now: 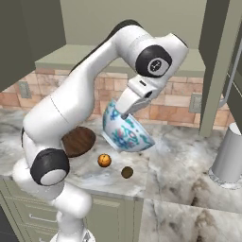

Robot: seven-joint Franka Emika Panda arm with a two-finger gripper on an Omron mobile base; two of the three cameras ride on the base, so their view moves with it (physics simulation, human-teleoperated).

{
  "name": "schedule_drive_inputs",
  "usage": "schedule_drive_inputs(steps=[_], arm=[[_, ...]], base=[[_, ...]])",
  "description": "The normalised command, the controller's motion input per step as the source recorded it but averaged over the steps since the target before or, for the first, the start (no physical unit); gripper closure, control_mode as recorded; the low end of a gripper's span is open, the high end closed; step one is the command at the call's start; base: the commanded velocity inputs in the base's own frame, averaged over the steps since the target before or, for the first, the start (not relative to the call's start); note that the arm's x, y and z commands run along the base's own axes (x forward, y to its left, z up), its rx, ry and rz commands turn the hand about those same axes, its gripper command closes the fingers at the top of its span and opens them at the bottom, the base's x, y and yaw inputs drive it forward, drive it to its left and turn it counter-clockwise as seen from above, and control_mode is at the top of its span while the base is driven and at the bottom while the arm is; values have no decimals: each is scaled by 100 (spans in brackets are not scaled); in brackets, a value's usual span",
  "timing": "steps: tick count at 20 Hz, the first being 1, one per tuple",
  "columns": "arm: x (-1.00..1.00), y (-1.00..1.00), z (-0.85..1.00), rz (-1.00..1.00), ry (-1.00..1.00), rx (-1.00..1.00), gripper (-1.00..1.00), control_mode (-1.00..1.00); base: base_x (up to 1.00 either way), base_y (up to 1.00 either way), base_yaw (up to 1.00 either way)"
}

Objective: Pick both bowls and place them on the counter. Then place the kiwi in one bowl and place the orange in the other bowl.

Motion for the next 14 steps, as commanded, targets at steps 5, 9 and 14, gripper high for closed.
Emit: schedule_drive_inputs(steps=[5, 9, 14], arm=[[-15, 65, -56, -4, -26, -34, 100, -100], [40, 14, -19, -18, -2, -46, 100, -100], [29, 0, -21, -18, -5, -49, 100, -100]], base=[[0, 0, 0], [0, 0, 0], [0, 0, 0]])
